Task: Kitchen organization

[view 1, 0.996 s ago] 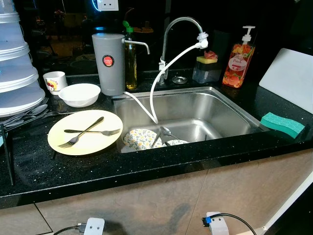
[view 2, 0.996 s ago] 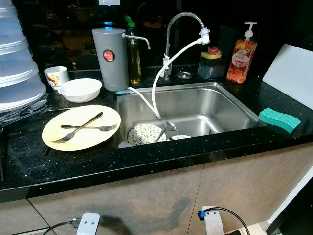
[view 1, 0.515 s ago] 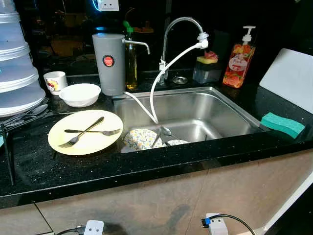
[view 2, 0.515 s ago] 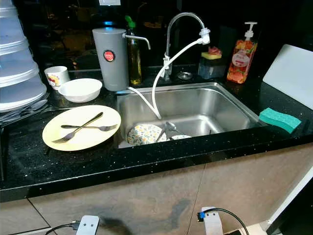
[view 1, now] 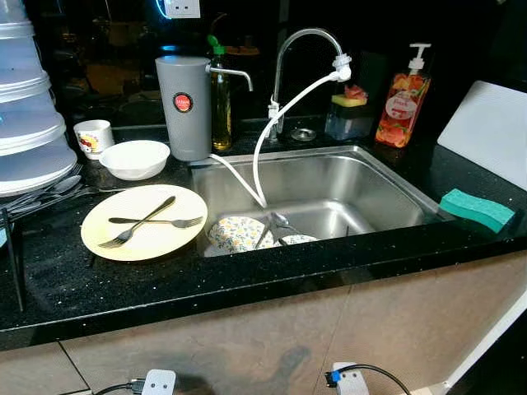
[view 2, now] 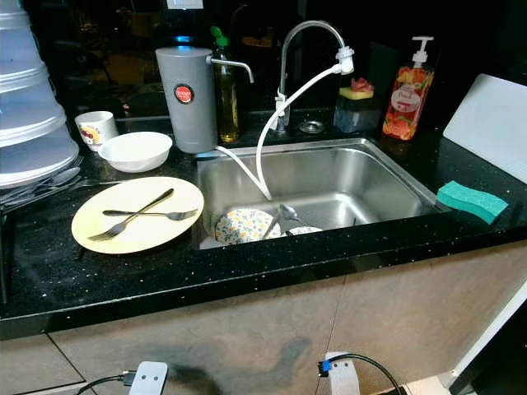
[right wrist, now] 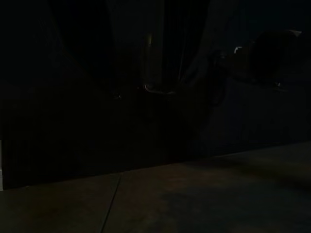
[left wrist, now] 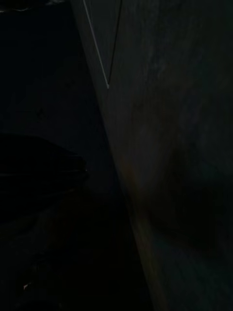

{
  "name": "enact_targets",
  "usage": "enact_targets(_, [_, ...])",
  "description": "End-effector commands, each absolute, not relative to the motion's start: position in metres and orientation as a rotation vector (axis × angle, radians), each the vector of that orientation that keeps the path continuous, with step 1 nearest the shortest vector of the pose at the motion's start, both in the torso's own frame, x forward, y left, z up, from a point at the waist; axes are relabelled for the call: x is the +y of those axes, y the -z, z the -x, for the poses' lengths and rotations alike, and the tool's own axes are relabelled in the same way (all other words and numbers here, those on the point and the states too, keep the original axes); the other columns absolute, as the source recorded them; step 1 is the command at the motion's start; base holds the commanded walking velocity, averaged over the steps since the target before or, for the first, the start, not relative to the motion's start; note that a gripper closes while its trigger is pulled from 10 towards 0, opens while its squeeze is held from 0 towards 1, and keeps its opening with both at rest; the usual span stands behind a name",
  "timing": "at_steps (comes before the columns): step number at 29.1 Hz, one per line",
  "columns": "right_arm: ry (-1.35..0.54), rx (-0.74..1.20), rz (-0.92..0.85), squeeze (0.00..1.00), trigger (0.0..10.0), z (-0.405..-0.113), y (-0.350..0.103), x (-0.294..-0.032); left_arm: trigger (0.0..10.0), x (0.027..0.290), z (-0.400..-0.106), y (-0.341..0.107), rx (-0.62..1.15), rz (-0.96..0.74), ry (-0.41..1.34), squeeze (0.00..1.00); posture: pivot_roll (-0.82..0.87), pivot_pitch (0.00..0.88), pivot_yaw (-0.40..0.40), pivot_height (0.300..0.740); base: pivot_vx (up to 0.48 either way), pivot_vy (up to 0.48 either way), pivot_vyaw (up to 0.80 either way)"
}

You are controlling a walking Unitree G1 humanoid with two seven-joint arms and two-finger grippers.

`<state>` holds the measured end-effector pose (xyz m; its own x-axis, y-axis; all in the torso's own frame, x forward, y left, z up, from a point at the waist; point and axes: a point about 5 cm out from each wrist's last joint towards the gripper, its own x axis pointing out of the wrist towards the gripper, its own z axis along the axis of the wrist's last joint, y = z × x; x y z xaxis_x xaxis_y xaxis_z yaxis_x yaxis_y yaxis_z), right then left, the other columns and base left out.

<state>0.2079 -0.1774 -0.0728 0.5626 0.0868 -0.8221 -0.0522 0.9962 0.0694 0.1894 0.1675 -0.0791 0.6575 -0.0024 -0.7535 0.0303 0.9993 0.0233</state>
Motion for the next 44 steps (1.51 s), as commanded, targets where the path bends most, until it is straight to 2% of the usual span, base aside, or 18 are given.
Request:
enact_targets(1, [-0.079, 0.983, -0.034, 0.00, 10.0, -0.204, 0.075, -0.181, 10.0, 0.167, -0.189, 0.080, 0.861, -0.033, 0.021, 0.00, 0.03, 0.000, -0.014, 0.740, 0.000, 0.000, 0.00])
enact_targets(13, [-0.075, 0.986, -0.035, 0.00, 10.0, -0.201, 0.076, -0.181, 10.0, 0.168, -0.188, 0.080, 0.865, -0.036, 0.019, 0.00, 0.02, 0.000, -0.010, 0.740, 0.000, 0.000, 0.00])
enact_targets(17, [-0.059, 0.971, -0.021, 0.00, 10.0, -0.208, 0.070, -0.196, 10.0, 0.168, -0.188, 0.080, 0.866, -0.036, 0.019, 0.00, 0.02, 0.000, -0.010, 0.740, 0.000, 0.000, 0.00])
enact_targets(23, [-0.026, 0.942, -0.009, 0.00, 10.0, -0.212, 0.066, -0.205, 10.0, 0.168, -0.187, 0.081, 0.869, -0.036, 0.020, 0.00, 0.02, 0.000, -0.011, 0.740, 0.000, 0.000, 0.00])
enact_targets(35, [-0.011, 0.867, -0.042, 0.00, 10.0, -0.227, 0.057, -0.202, 10.0, 0.165, -0.192, 0.079, 0.856, -0.013, 0.012, 0.00, -0.03, 0.000, 0.014, 0.740, 0.000, 0.000, 0.00])
enact_targets(42, [-0.034, 0.876, -0.032, 0.00, 10.0, -0.225, 0.058, -0.204, 10.0, 0.165, -0.186, 0.081, 0.860, -0.018, -0.004, 0.00, -0.04, 0.000, 0.000, 0.740, 0.000, 0.000, 0.00])
enact_targets(44, [-0.063, 0.883, 0.009, 0.00, 10.0, -0.224, 0.058, -0.206, 10.0, 0.168, -0.183, 0.082, 0.861, -0.008, -0.029, 0.00, -0.04, 0.000, -0.035, 0.740, 0.000, 0.000, 0.00])
